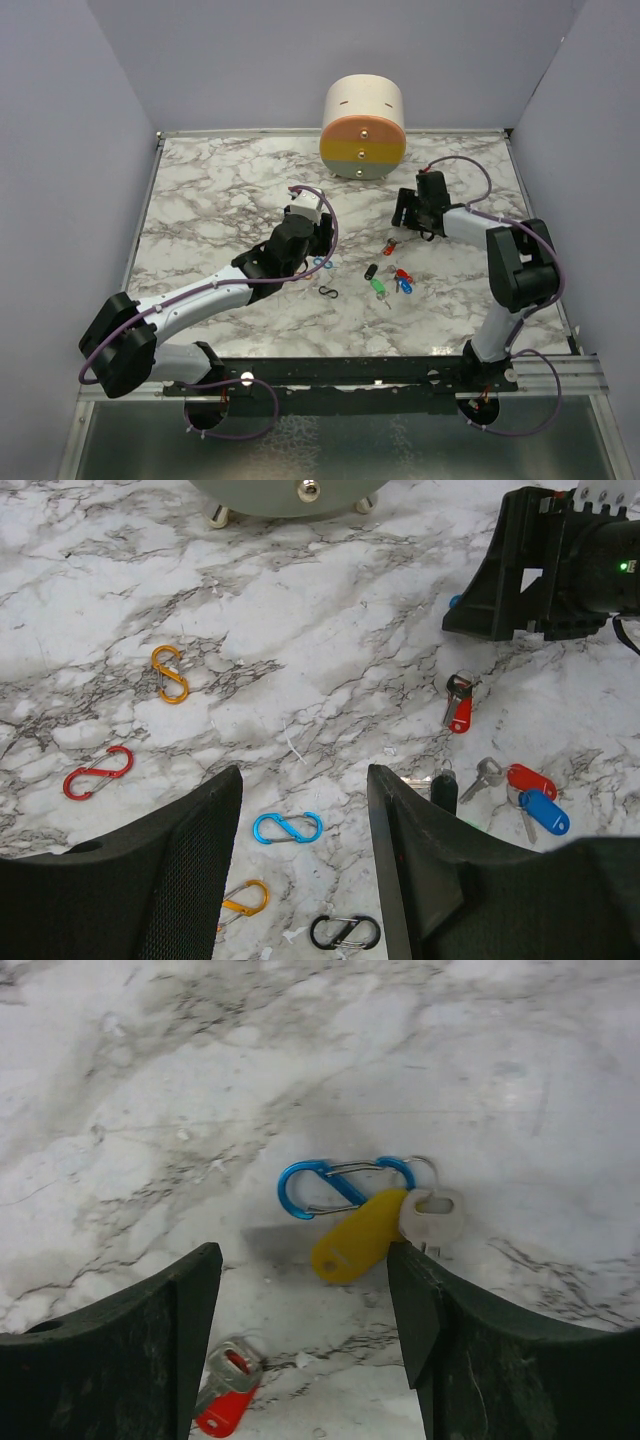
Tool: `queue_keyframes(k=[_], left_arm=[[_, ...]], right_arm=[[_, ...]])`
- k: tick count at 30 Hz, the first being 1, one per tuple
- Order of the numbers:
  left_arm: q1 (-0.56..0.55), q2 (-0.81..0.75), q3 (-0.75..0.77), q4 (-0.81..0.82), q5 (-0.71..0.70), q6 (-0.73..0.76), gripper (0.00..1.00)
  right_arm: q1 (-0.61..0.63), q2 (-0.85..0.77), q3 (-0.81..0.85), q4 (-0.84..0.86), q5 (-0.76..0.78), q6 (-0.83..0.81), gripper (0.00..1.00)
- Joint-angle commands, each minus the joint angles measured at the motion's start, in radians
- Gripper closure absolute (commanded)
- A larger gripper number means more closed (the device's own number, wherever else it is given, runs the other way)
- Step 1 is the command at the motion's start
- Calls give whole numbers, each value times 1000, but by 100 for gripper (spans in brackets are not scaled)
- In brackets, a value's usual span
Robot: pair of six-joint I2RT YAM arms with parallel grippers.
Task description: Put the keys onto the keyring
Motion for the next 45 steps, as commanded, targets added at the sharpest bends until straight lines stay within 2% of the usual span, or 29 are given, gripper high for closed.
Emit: queue_keyframes(k=[1,5,11,24,36,45], left_arm=[[4,-8,-12,30,14,0,45],[5,1,-8,33,19,-1,45],[5,15,-4,39,26,-4,45],[5,22,-1,41,30,-6,45],[4,20,-2,42,27,-3,45],[6,26,1,42,26,0,45]], right_arm=[[-20,-79,-22,-43,180,23,32],[-20,-145,-42,-18,177,7,32],[-20,-191,-59,33,70,-33,32],[-13,-79,-23,63,-134,-39,34],[-8,-6,-13,76,-154,-23,34],[-7,85,68,68,-85,-28,34]])
